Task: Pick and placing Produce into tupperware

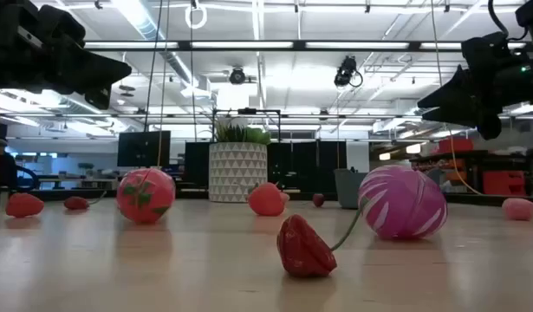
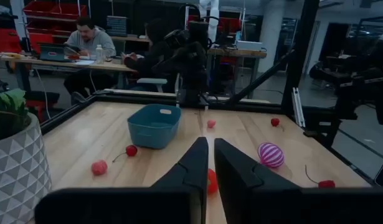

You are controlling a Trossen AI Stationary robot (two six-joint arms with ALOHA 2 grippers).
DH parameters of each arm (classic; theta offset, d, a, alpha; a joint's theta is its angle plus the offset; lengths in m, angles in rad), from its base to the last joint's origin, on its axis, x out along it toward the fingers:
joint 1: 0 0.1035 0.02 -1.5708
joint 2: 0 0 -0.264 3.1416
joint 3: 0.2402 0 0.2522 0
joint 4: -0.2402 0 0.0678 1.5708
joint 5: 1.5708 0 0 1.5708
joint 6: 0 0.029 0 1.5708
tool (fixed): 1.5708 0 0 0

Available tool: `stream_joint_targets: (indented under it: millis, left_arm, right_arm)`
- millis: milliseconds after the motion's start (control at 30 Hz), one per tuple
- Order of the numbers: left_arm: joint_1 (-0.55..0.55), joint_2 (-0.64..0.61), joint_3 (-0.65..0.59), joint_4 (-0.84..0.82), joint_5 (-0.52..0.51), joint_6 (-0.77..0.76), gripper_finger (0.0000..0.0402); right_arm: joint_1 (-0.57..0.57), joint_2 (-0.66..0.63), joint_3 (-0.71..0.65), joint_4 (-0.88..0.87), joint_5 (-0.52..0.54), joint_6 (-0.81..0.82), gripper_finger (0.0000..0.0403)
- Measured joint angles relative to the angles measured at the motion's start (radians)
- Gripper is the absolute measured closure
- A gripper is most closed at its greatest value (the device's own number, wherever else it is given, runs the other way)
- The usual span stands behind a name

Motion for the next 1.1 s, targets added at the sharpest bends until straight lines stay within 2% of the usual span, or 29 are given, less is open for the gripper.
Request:
stream_joint_targets:
  millis: [500,833,1100]
  left_arm:
    - [0.000,0.000,0.000,0.000,0.000,0.000,0.0374]
    - [0.000,0.000,0.000,0.000,0.000,0.000,0.0361]
    - [0.000,0.000,0.000,0.000,0.000,0.000,0.0372]
  right_arm:
    - [0.000,0.000,0.000,0.000,0.000,0.000,0.0226]
    - [0.000,0.000,0.000,0.000,0.000,0.000,0.0226]
    - [0.000,0.000,0.000,0.000,0.000,0.000,0.0226]
